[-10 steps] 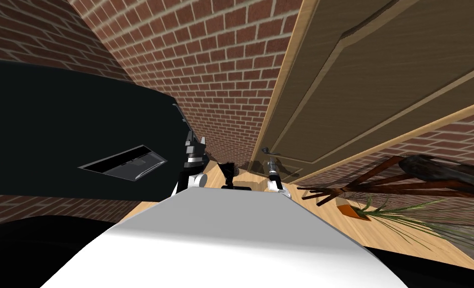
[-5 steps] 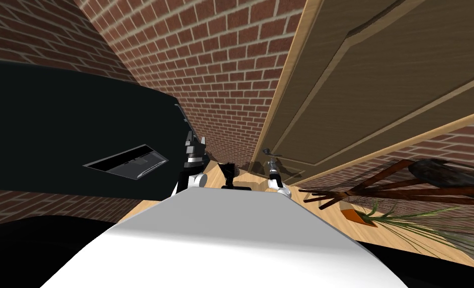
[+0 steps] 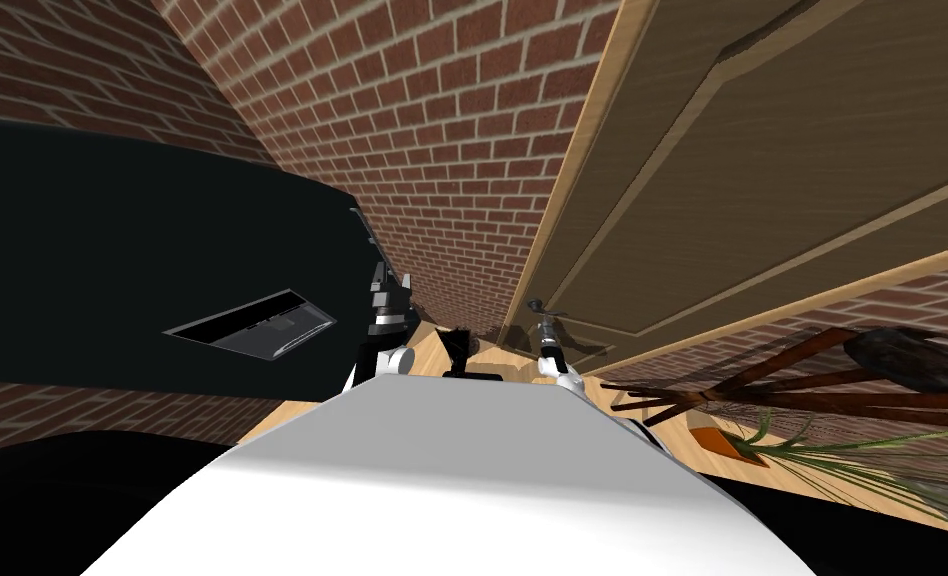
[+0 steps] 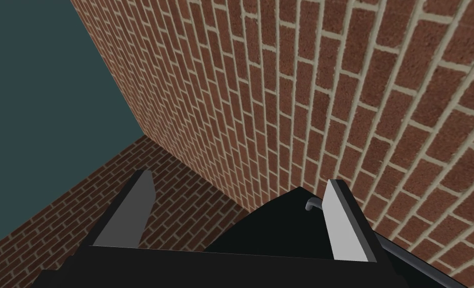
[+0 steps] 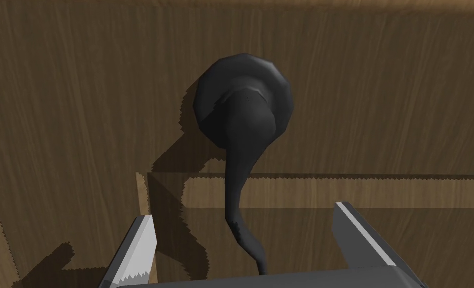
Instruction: Pull the door open
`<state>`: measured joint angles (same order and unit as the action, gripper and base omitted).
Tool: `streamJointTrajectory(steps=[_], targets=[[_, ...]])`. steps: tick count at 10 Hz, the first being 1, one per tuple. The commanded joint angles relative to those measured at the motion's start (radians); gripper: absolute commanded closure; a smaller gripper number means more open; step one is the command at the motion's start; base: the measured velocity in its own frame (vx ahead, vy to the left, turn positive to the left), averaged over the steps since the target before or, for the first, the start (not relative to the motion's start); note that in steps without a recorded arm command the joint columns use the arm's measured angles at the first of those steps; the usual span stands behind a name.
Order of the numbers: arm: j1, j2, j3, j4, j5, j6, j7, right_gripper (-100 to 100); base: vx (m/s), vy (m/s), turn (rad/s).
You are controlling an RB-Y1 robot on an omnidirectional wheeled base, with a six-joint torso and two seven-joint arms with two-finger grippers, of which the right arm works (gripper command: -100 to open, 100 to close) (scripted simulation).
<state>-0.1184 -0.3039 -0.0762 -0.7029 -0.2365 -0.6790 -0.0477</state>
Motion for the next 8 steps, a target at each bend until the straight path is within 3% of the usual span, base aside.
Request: streamJointTrajectory(steps=[1,6,7,8], targets=[[-0.021,-0.013,0.011,0.045,-0.022,-0.016,0.003,-100,0.037,0.000,0.021],[-0.099,-0.066,0.053,0.168,-0.105,-0.067,0.009,-100,0.083,-0.004,0.039],[-0.093,-0.060,0.048,0.165,-0.092,-0.065,0.005,-100,0.063,0.004,0.009],[-0.093,-0.060,0.048,0.165,-0.092,-0.065,0.005,100,-0.011,-0.001,-0.006]])
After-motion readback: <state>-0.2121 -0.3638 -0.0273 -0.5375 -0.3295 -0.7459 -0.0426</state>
